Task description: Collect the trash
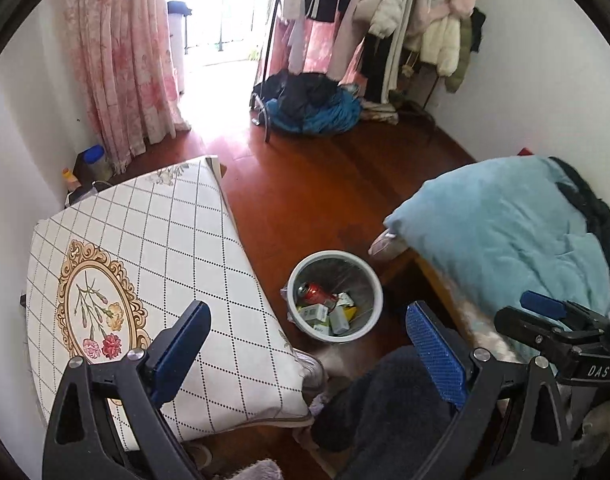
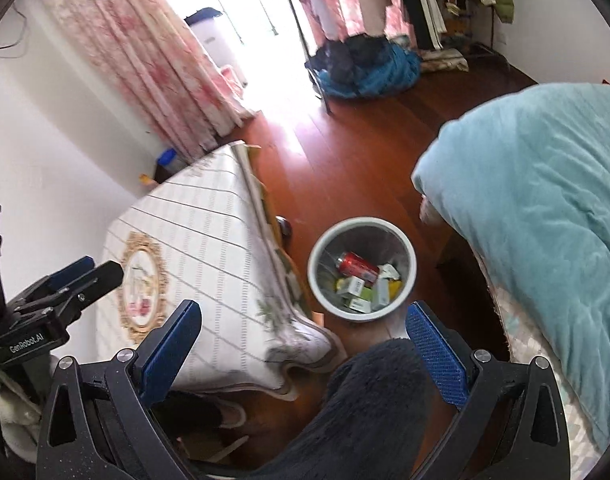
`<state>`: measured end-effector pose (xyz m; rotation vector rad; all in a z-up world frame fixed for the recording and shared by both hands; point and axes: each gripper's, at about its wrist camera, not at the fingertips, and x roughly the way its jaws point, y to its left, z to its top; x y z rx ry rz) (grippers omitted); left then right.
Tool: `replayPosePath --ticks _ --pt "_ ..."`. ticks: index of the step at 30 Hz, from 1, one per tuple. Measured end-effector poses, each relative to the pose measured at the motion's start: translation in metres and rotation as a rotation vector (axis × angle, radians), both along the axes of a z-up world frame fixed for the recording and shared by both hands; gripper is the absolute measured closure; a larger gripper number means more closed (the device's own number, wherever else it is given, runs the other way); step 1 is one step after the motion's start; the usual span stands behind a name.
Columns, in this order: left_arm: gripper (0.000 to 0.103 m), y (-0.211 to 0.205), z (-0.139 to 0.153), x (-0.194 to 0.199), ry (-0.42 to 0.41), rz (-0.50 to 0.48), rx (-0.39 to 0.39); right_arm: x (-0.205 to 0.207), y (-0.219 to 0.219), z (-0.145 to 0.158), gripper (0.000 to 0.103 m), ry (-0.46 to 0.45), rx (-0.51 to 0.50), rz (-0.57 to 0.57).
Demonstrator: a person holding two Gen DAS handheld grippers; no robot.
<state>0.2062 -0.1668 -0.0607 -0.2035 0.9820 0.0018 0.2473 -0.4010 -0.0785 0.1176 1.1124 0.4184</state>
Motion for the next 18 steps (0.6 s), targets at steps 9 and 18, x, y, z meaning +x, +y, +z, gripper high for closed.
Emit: replayPosePath --ticks 9,18 --pt "0.003 0.011 0.041 -0.032 -0.067 0.006 -0.065 -0.035 0.003 0.063 0.000 -0.063 0.069 0.065" --pt "0.003 0.012 0.065 -0.056 -0.097 -0.016 -0.079 -0.055 0.005 0.102 0.000 -0.100 0.097 0.109"
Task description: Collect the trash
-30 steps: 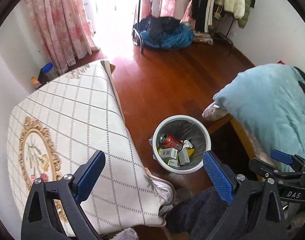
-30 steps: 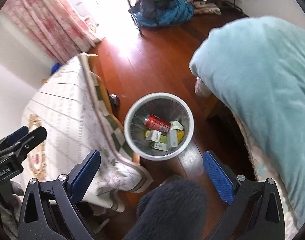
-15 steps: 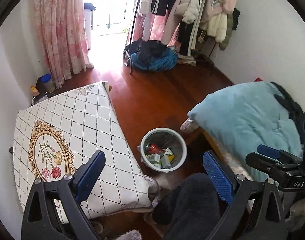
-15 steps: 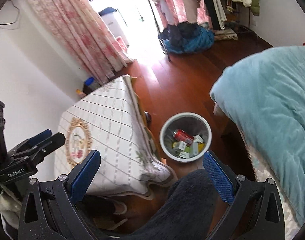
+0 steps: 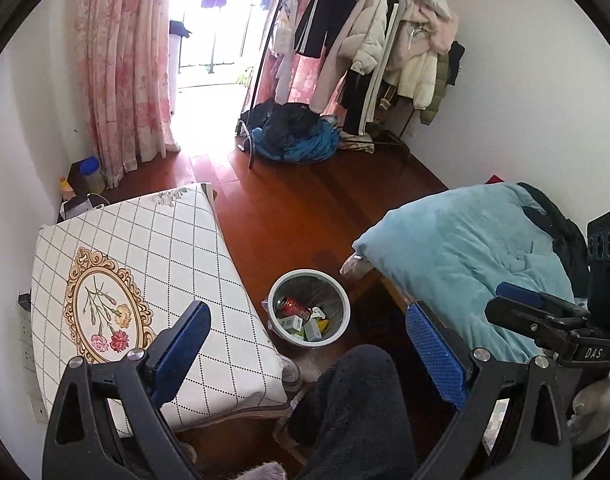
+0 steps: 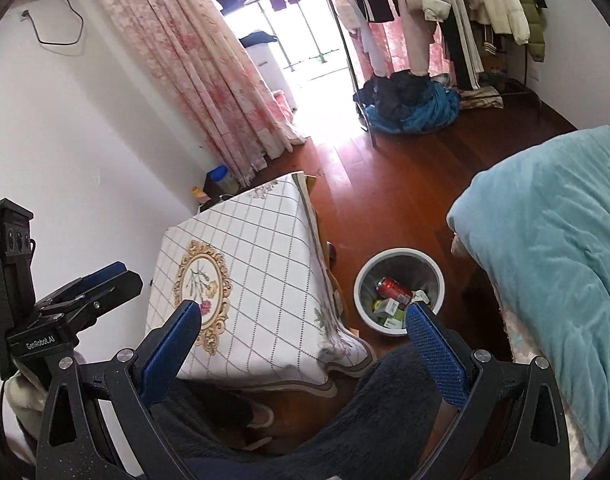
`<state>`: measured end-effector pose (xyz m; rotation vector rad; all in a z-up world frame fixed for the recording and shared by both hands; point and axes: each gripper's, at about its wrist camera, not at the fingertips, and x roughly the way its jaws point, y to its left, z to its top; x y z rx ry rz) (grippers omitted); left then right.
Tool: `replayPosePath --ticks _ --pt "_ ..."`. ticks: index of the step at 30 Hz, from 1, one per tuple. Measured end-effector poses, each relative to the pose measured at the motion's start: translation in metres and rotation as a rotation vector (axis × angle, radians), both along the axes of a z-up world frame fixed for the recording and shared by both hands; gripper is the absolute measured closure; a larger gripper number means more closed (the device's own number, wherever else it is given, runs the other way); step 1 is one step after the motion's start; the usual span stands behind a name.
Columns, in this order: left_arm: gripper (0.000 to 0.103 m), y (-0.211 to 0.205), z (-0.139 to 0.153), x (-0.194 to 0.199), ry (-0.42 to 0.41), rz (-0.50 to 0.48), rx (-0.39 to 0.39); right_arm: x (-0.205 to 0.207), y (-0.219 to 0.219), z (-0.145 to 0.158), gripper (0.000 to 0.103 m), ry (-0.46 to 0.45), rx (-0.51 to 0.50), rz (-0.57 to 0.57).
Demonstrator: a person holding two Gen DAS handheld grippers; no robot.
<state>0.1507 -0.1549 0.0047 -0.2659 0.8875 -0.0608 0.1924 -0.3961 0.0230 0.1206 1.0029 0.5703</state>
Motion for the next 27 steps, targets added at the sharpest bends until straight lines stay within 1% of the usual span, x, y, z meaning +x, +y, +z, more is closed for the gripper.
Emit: replayPosePath --ticks 7,20,22,27 --pt "0.003 -0.001 0.009 -0.010 -0.020 -0.006 -0.009 -0.009 0.002 0.014 0.000 -0.017 0.006 0.017" --pt "0.003 -0.004 0.012 -0.017 -0.030 0.003 -0.004 -0.015 0.008 0.016 0.000 -0.009 -0.001 0.038" --pt "0.000 -0.006 0.011 -0.017 -0.025 0.001 0.000 -0.016 0.009 0.017 0.000 -0.012 -0.004 0.042" --pt "0.000 -0.007 0.011 -0.017 -0.027 0.003 -0.007 -0.020 0.011 0.019 0.000 -0.018 -0.006 0.047"
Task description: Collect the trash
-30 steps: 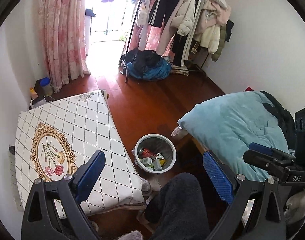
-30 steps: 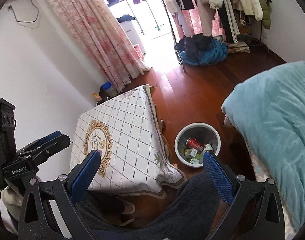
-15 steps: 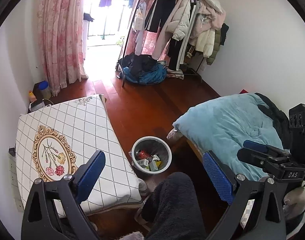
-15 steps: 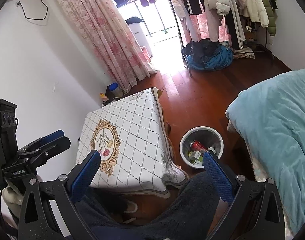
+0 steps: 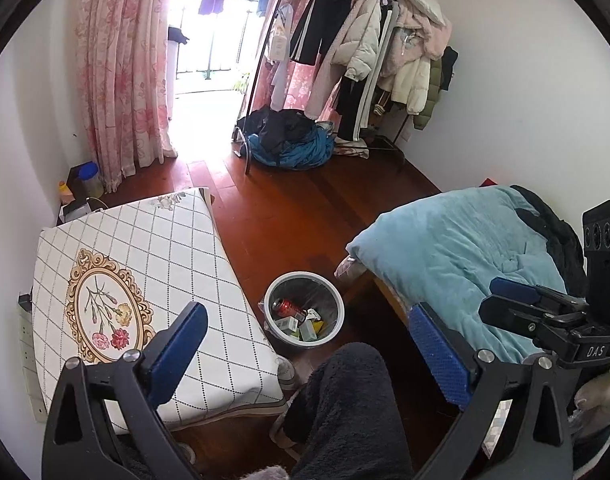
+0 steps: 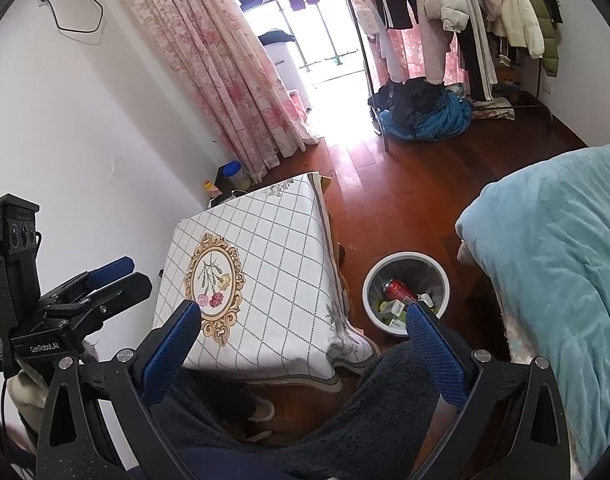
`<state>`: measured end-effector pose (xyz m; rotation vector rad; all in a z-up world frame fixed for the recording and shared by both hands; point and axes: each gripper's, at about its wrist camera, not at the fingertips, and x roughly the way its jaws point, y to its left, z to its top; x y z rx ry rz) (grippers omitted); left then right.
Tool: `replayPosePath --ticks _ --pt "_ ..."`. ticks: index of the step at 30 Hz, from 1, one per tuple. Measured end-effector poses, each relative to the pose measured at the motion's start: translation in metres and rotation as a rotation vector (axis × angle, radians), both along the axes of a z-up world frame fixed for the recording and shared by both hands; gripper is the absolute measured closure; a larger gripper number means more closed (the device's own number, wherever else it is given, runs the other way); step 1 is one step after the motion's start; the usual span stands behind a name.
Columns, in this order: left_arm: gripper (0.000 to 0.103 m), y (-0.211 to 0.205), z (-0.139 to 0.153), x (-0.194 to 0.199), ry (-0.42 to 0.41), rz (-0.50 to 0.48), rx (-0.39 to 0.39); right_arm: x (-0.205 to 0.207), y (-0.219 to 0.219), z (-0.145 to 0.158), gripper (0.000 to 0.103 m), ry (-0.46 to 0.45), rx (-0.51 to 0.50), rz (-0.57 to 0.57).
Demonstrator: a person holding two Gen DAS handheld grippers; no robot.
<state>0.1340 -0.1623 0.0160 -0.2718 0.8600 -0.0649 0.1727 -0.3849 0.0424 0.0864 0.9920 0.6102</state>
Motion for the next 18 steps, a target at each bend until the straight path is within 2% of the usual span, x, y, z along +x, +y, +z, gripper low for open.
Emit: replayPosePath --ticks 18 --pt "0.000 -0.0027 0.0056 -0.0045 -0.020 -0.013 -0.008 -0.0064 -0.0043 0.0047 0.000 -0.017 -0.010 -0.009"
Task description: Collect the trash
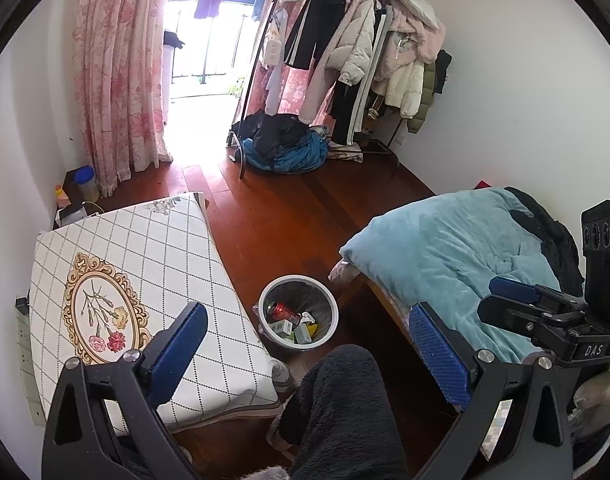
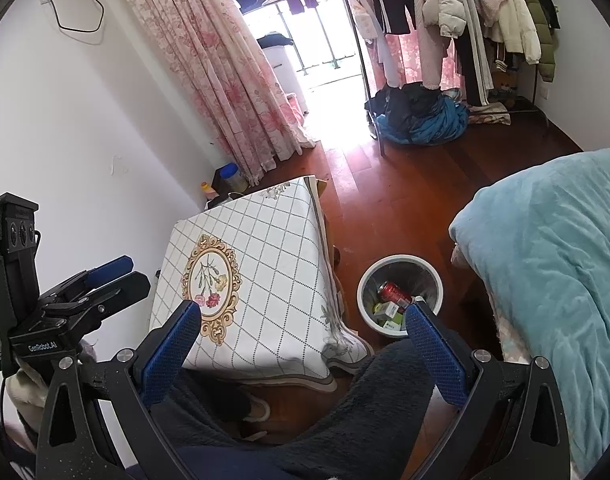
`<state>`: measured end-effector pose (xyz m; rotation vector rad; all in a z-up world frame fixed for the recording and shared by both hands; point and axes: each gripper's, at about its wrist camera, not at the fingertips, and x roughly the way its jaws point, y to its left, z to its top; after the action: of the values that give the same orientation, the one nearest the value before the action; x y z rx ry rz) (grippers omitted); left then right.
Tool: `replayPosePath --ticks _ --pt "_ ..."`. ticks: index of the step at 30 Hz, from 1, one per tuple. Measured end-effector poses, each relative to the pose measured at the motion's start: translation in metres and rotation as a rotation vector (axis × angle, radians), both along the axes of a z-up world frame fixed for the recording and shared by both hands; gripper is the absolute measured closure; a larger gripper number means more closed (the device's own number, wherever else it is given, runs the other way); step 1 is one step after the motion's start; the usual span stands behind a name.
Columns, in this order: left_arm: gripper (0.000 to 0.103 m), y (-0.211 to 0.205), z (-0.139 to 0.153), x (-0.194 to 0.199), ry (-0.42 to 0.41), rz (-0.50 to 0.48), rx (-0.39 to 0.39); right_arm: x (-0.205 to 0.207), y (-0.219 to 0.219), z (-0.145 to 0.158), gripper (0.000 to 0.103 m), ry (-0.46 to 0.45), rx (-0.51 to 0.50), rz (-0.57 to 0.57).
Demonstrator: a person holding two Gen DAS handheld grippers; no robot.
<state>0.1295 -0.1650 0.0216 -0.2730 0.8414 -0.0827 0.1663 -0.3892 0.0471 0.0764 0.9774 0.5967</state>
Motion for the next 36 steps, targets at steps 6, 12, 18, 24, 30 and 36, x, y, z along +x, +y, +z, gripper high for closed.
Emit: replayPosePath --ticks 6,12,18,24,30,36 --pt "0.000 -0.0004 0.0018 -0.0020 -0.003 -0.002 -0.003 -0.0013 -0.0031 0.0054 0.000 -0.010 -0.004 -0.003" --pt "0.000 0.0008 0.0045 -0.0040 -0.009 0.001 -0.003 -0.0031 -0.0017 0.0073 0.000 -0.014 -0.006 0.002" --pt "0.000 0.0025 0.0089 -0.0068 -0.020 0.004 -0.004 -0.0043 0.0005 0.0073 0.000 -0.013 -0.006 0.001" --pt "0.000 0.0040 0.0103 -0.0072 -0.025 0.004 -0.004 -0.0040 0.0006 0.0071 0.000 -0.014 -0.010 0.009" --pt "0.000 0.0042 0.0095 -0.0074 -0.023 0.004 -0.005 -0.0038 0.0007 0.0071 0.000 -0.013 -0.011 0.010" --pt "0.000 0.0040 0.0096 -0.0088 -0.033 0.005 -0.017 -0.0039 -0.0004 0.0055 0.000 -0.011 -0.015 0.015"
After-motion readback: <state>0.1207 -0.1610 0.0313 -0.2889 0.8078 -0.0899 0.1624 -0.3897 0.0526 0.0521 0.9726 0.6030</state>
